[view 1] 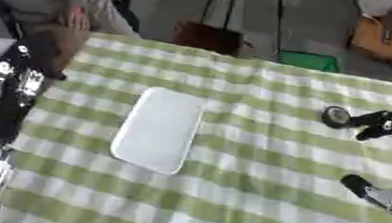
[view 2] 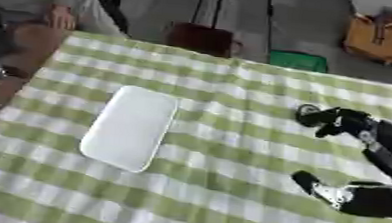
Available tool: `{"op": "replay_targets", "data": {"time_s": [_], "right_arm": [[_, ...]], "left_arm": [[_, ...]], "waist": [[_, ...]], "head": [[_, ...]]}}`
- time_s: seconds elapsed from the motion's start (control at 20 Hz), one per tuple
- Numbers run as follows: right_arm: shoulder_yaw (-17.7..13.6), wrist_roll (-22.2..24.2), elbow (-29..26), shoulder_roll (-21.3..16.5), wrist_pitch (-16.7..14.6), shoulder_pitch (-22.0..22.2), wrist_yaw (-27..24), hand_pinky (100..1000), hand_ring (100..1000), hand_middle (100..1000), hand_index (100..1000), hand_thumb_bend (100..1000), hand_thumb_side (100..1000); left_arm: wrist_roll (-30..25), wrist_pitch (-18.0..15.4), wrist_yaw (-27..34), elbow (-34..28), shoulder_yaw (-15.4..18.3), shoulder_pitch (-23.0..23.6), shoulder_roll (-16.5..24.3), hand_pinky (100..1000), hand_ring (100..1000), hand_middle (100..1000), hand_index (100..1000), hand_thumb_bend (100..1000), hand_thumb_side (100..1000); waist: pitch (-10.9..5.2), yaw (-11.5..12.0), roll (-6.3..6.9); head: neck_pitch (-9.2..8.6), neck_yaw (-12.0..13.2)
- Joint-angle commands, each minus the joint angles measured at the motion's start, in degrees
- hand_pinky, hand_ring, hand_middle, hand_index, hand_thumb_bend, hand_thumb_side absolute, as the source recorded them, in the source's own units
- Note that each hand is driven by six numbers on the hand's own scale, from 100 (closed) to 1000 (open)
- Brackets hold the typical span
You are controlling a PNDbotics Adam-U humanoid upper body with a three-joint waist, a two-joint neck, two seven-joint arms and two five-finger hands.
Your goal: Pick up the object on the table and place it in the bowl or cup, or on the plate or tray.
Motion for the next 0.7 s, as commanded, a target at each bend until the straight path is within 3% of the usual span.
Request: {"op": "replay_targets", "data": {"time_s": [0.05,0.7], "right_arm": [[-0.6,-0.4,-1.3,-1.6,0.0,-0.3,-0.3,729,708,785,897,476,536],[-0.8,-0.6,-1.3,-1.7,0.2,-0.4,-0.4,729,708,784,896,473,535]], "left_arm": [[0.2,-0.1,0.1,-1.0,0.6,-0.4,1.2,611,820,860,780,498,788],[0.1,-0.1,0.1,-1.0,0.5,-0.3,1.1,611,820,859,780,489,779]], "waist": [[-1.59,0.1,0.04],[-1.58,0.0,-0.06]], "head": [[-0.32,0.0],[-0.54,-0.1]]}}
